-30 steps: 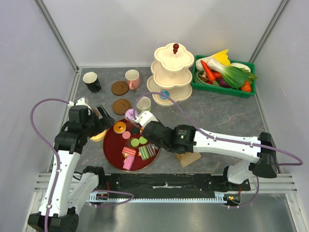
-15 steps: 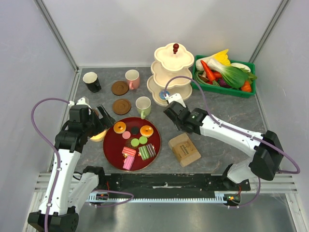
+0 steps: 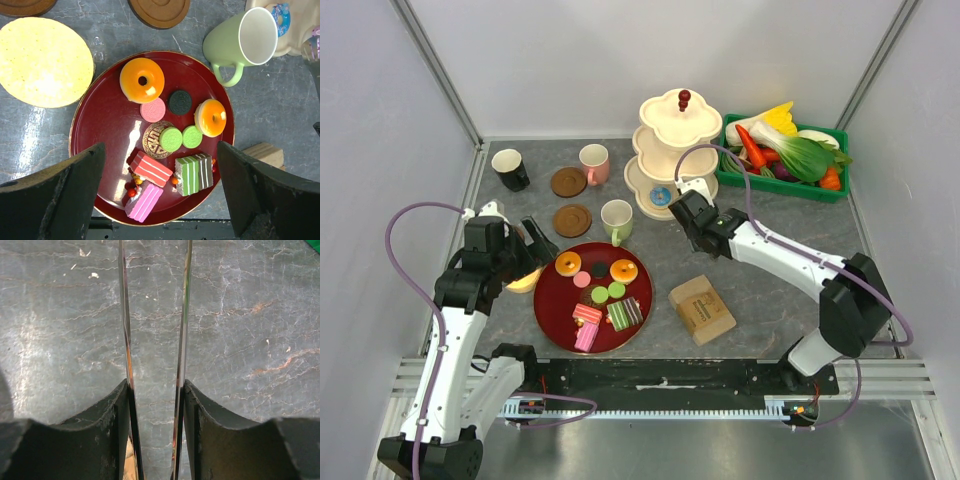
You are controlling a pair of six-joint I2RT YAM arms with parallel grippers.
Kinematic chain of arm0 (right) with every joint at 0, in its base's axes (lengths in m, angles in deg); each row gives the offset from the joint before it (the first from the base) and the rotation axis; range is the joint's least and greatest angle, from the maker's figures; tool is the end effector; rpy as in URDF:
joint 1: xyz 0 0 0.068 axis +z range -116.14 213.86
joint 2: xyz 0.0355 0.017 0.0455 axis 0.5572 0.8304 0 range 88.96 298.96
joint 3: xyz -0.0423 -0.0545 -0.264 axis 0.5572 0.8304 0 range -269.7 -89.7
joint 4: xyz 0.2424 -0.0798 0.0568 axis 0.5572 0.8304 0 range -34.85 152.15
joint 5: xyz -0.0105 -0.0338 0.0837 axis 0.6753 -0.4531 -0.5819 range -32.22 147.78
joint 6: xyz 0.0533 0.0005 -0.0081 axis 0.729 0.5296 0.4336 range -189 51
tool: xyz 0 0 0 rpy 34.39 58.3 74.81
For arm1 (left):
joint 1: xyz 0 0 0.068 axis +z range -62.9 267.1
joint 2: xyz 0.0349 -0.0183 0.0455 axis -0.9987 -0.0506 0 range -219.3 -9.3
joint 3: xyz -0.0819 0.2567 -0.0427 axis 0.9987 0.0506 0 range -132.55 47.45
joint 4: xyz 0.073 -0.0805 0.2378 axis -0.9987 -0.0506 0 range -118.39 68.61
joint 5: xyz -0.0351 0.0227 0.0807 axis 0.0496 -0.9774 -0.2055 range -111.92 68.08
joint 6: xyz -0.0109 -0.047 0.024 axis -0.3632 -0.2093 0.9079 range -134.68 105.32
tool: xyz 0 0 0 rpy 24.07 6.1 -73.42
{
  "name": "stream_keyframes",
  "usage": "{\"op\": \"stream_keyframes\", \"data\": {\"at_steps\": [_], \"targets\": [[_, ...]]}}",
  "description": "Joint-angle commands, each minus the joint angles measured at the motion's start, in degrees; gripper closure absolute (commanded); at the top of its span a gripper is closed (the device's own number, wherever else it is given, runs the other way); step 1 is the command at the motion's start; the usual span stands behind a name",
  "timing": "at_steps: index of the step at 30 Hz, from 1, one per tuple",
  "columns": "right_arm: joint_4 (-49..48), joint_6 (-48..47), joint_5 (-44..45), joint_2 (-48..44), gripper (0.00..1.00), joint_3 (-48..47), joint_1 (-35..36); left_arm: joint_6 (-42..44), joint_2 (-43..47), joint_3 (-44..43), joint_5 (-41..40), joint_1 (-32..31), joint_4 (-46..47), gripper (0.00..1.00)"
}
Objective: Serve the afternoon tea
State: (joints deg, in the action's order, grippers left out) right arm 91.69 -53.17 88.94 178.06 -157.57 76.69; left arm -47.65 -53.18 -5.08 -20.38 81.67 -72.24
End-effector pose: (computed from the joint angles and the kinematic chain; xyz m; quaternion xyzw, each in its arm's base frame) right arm 0.2484 0.2051 0.2564 -0.1435 0.9172 -0.0940 0.3595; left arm 0.1433 -0.0145 0.3191 -0.2123 0.8892 -0.1449 0.3785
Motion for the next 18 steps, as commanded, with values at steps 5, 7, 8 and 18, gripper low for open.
{"op": "stream_keyframes", "data": {"at_steps": [5,7,8,18], "targets": [[-7.4,-2.4,0.0,5.2,0.52,-2.4,-3.0,1.2,-0.5,0.1,-0.9,0.2,1.5,0.02],[-8.1,-2.7,0.7,6.3,0.52,-3.0,-3.4,1.2,-0.6,0.0,-1.0,0.2,1.5,0.02],[-8.7,-2.9,1.0,6.9,0.52,-3.2,-3.5,1.3,-0.5,0.0,-1.2,0.3,1.5,0.02],[-13.7,-5.1,0.7,11.1,0.51,-4.6,-4.8,1.4,-0.6,-0.2,-1.4,0.2,1.5,0.02]]}}
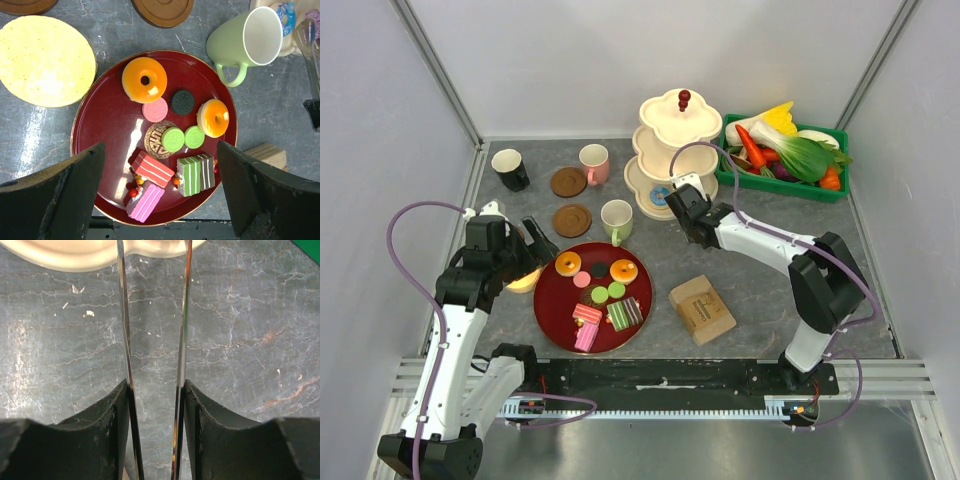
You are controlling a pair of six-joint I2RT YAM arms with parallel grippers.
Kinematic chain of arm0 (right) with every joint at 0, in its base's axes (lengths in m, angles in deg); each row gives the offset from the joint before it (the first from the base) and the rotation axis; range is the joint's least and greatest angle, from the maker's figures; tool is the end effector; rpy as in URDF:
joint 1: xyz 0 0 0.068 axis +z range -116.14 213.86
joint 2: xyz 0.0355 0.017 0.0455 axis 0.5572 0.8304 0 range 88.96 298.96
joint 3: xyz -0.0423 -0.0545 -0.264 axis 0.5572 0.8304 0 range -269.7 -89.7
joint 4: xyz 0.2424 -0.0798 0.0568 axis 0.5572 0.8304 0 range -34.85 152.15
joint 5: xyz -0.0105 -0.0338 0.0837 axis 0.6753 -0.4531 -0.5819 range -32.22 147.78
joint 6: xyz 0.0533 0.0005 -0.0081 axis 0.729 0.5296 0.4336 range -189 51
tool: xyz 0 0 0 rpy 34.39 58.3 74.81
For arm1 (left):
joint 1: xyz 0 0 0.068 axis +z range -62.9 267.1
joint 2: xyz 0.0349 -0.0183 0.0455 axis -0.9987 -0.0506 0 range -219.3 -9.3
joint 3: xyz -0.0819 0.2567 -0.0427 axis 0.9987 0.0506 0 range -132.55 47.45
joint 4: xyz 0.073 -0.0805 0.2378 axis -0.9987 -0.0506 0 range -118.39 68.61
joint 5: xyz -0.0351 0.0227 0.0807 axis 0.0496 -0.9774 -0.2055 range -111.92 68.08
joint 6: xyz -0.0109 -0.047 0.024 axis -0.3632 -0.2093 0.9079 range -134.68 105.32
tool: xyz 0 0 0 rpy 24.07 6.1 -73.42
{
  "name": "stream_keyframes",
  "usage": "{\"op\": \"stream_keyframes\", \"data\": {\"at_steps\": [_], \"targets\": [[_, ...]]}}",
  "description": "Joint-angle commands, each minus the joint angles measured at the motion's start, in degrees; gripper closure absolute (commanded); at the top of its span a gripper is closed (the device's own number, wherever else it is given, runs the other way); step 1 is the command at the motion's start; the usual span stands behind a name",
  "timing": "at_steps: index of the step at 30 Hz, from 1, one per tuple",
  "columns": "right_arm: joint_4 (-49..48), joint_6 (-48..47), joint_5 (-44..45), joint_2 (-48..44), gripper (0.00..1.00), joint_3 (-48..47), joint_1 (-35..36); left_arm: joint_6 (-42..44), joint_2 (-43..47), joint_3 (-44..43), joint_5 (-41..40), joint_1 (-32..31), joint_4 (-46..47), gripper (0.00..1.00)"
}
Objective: Serve the afternoon tea
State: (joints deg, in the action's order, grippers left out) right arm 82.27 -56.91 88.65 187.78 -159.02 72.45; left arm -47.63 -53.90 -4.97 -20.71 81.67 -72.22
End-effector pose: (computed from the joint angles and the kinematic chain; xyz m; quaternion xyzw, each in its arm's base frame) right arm 0.2934 0.2107 0.2187 -0.1371 0.9163 -0.1119 0.3593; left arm 0.1460 -0.0146 0.3170 -0.2140 0.8917 -0.1402 0.3733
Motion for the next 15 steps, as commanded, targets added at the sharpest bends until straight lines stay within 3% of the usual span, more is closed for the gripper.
{"op": "stream_keyframes", "data": {"at_steps": [1,7,15], "targets": [[-4.4,-1.5,0.8,1.5,0.50,-3.1,-0.5,1.3,0.1,-0.4,-1.0,0.3,1.3,0.02],[-3.8,-1.1,0.9,0.4,0.42,-2.6,-0.6,1.5,0.0,-0.5,-1.0,0.2,1.4,0.02],[-0.8,-0.1,1.1,-4.8,0.41,-1.2,-0.5,1.4,0.2,-0.7,-0.9,0.3,1.4,0.02]]}}
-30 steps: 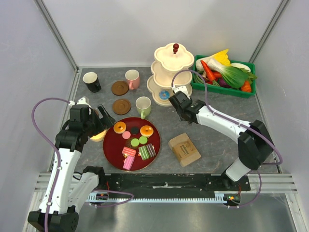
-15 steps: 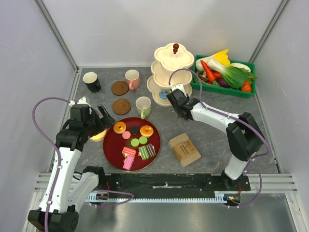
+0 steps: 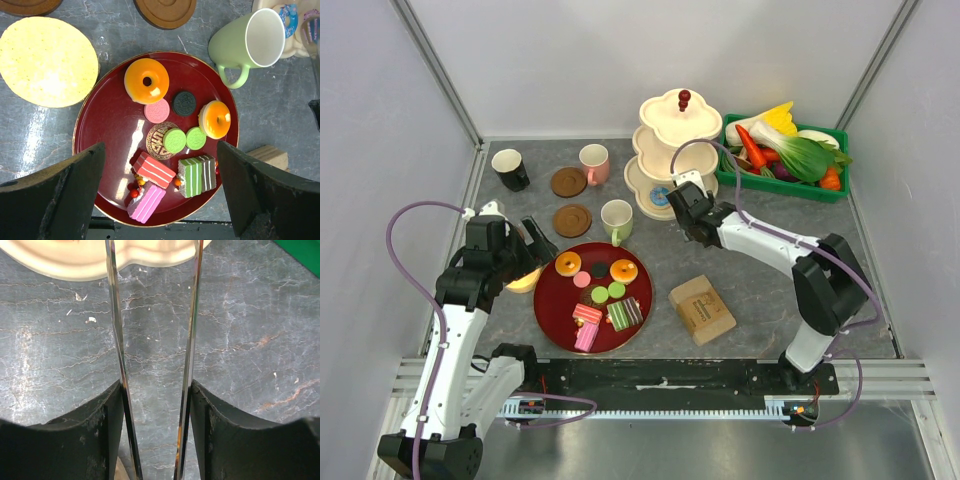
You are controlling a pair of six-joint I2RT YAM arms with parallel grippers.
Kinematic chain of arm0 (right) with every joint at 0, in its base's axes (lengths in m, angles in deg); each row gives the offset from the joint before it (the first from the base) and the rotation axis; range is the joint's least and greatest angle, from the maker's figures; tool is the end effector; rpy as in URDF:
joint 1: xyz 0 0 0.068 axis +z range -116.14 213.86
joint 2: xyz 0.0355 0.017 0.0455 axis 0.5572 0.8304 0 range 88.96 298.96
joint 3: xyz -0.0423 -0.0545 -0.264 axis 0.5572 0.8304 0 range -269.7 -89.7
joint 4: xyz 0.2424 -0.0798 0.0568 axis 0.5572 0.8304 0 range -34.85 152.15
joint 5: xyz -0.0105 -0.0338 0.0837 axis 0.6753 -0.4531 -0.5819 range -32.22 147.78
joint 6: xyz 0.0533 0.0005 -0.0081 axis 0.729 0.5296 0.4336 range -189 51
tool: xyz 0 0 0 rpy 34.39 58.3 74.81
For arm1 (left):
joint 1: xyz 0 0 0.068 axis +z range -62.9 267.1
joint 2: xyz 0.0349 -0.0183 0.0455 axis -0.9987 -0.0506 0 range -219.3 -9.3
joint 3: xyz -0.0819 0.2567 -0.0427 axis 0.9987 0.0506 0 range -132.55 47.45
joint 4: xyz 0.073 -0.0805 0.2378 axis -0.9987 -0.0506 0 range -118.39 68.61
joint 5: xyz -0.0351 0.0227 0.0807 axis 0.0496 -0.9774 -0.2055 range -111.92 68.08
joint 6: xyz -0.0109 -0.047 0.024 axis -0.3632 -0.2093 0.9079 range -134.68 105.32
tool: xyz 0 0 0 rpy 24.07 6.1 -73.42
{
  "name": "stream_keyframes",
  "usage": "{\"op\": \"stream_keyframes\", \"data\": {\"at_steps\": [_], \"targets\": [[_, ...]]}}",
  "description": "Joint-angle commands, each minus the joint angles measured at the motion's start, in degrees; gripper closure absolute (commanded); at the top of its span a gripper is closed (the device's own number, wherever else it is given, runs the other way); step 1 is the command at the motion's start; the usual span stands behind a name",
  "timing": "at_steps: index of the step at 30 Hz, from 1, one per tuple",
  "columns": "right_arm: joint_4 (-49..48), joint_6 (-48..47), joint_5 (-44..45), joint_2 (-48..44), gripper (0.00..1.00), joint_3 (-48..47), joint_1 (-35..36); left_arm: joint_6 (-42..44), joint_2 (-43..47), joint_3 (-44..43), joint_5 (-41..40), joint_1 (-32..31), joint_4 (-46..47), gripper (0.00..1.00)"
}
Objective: Serve the afternoon tea
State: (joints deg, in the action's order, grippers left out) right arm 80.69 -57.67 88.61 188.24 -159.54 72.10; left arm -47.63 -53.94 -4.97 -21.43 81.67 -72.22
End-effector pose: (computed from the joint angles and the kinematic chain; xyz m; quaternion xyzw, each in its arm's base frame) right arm 0.2983 0.2118 0.2203 -0.1361 0.9127 -0.1086 0.3696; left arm 0.1462 -0.0141 0.3169 -0.2165 0.8913 -0.1347 0.3749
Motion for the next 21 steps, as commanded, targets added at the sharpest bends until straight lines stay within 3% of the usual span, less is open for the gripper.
{"op": "stream_keyframes", "data": {"at_steps": [1,13,17,21], "targets": [[1.3,1.1,0.9,-6.1,0.41,-0.4,-0.3,1.4,0.3,-0.7,-0.1,0.3,1.4,0.02],[10.2,5.7,-5.9,-18.8,0.42,7.9,1.0,1.4,1.0,-0.5,0.4,0.3,1.4,0.02],[14.4,6.0,-6.4,-24.7,0.42,6.4,5.7,1.2,1.0,-0.1,0.3,0.2,1.4,0.02],[17.3,6.1,-4.6,-27.7,0.41,2.8,14.8,1.1,1.0,0.1,0.3,0.3,1.4,0.02]]}}
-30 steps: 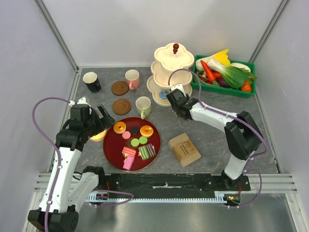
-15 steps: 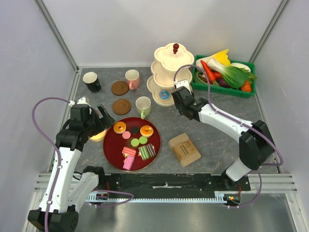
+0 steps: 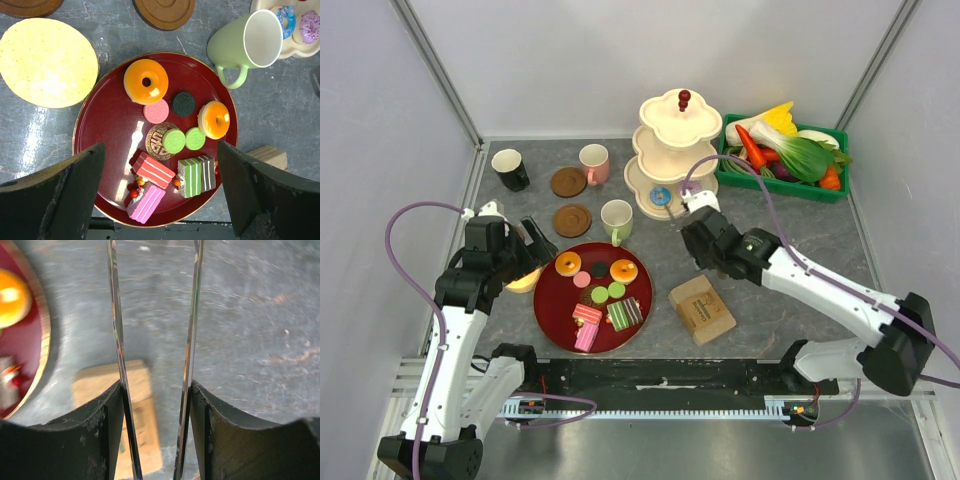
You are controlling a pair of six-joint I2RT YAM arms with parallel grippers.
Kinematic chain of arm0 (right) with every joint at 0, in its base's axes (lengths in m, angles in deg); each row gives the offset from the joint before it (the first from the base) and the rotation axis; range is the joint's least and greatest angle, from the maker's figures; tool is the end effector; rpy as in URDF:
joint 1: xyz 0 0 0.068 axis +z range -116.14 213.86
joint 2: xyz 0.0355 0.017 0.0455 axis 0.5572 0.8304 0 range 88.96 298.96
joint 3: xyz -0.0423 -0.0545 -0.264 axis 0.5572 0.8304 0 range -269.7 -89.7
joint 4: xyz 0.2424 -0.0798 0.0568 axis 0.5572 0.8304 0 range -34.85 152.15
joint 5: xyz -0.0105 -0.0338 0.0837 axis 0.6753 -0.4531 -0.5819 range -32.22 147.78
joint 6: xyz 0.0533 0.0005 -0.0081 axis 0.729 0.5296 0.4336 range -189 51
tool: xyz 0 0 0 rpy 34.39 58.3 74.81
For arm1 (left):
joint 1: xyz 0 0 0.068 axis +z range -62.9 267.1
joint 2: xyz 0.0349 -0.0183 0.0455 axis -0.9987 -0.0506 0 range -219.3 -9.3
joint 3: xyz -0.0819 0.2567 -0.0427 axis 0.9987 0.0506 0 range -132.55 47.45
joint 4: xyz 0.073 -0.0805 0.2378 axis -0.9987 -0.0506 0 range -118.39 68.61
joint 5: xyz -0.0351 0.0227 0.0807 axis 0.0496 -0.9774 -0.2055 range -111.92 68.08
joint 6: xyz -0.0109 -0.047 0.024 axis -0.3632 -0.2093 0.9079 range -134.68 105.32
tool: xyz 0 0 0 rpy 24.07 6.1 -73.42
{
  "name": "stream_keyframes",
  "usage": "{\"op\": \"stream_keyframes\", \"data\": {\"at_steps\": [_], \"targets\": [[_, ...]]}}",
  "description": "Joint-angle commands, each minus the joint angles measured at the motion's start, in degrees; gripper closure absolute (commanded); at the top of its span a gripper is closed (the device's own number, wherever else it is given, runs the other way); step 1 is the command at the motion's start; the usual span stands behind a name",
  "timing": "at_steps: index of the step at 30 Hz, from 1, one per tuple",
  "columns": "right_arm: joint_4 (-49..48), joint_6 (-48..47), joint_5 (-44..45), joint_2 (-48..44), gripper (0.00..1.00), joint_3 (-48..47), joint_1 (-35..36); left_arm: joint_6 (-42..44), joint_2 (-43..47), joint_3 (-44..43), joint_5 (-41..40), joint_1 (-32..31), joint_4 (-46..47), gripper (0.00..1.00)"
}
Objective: Serve the afternoon tea
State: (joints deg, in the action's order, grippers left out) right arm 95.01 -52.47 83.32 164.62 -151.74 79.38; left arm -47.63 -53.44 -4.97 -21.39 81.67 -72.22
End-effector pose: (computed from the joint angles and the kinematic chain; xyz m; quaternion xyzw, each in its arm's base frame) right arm 0.2001 0.1818 0.2847 -0.1647 0.9140 -0.0224 0.3701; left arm 0.1444 -0.0140 0.3180 -0.2159 0.8897 -0.1363 0.3786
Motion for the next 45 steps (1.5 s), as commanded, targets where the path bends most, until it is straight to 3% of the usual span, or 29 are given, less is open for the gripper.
{"op": "stream_keyframes", "data": {"at_steps": [1,7,14,28,45], "targets": [[3.4,0.9,0.7,-4.2,0.41,-6.2,9.9,1.0,0.5,0.1,0.3,0.3,1.4,0.02],[1.2,-1.0,-1.2,-3.4,0.41,-9.9,19.7,1.0,1.2,-0.7,0.9,0.3,1.1,0.02],[-2.8,-5.8,-2.3,5.9,0.41,-15.1,27.5,0.9,3.0,-2.2,-0.2,0.3,-0.5,0.02],[-3.4,-11.4,-1.7,27.8,0.41,-27.1,28.5,1.2,3.4,-2.2,-0.4,0.2,-1.3,0.02],[-1.6,-12.1,0.9,36.1,0.39,-31.1,28.4,1.3,3.4,-2.2,-0.3,0.3,-1.4,0.02]]}}
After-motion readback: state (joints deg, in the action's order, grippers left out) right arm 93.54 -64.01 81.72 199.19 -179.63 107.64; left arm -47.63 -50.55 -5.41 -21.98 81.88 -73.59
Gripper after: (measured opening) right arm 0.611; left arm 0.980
